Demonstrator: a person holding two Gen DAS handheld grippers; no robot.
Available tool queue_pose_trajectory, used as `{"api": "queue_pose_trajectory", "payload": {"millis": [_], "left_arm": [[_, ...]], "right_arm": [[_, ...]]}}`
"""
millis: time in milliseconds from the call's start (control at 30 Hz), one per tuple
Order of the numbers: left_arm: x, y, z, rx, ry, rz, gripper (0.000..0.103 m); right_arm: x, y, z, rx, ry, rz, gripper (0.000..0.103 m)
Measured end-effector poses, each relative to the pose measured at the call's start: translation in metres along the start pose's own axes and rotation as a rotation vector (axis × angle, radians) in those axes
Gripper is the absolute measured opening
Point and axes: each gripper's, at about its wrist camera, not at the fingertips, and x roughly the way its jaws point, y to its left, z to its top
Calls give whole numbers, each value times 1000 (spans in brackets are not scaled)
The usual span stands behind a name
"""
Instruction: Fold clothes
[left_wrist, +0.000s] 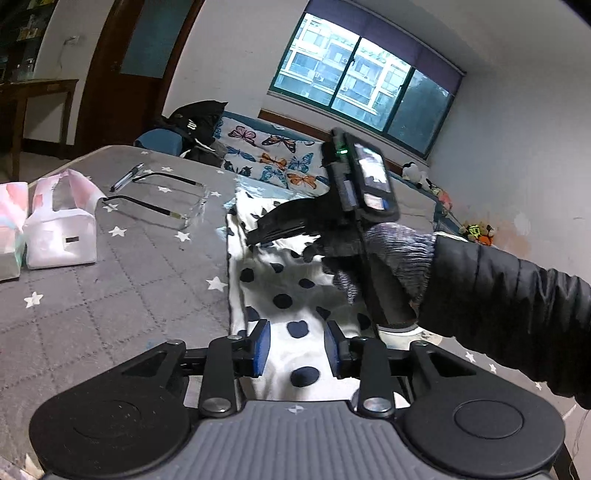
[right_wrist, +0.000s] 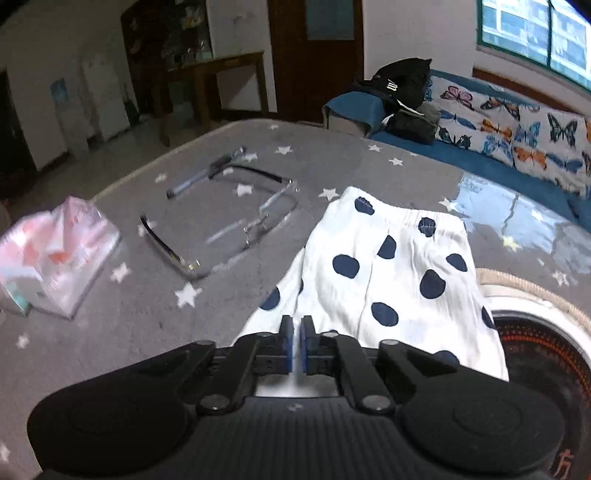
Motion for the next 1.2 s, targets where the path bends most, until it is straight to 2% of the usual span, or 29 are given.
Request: {"api": "queue_pose_trajectory", "payload": {"millis": [100, 333, 433, 467, 600, 700, 833, 933, 1067, 1200], "left_arm": [[2, 1, -1, -5, 3, -3, 39], [3, 1, -4, -6, 21, 3, 40], [4, -1, -2, 0, 25, 14, 40], [4, -2, 0, 5, 25, 14, 40], [4, -4, 17, 46, -5, 27, 40], [14, -4, 34, 73, -9, 19, 38], [43, -7, 55, 93, 12, 3, 33], [76, -8, 69, 94, 48, -30, 29], [128, -8, 77, 82, 126, -28, 26], [160, 1, 74, 85, 197, 38, 24]], "right_arm": [[-9, -2, 6, 37, -32, 46, 2], [-2, 8, 16, 34, -29, 84, 2], [11, 6, 15, 57, 41, 121, 2], [9, 6, 14, 49, 34, 110, 4], [-20, -8, 16, 68, -8, 144, 5], [-48, -24, 17, 29, -24, 104, 7], [-72, -57, 12, 26, -11, 31, 7], [-77, -79, 2, 46, 9, 40, 7], [-68, -100, -18, 92, 46, 51, 7], [-66, -118, -35, 118, 40, 21, 7]]}}
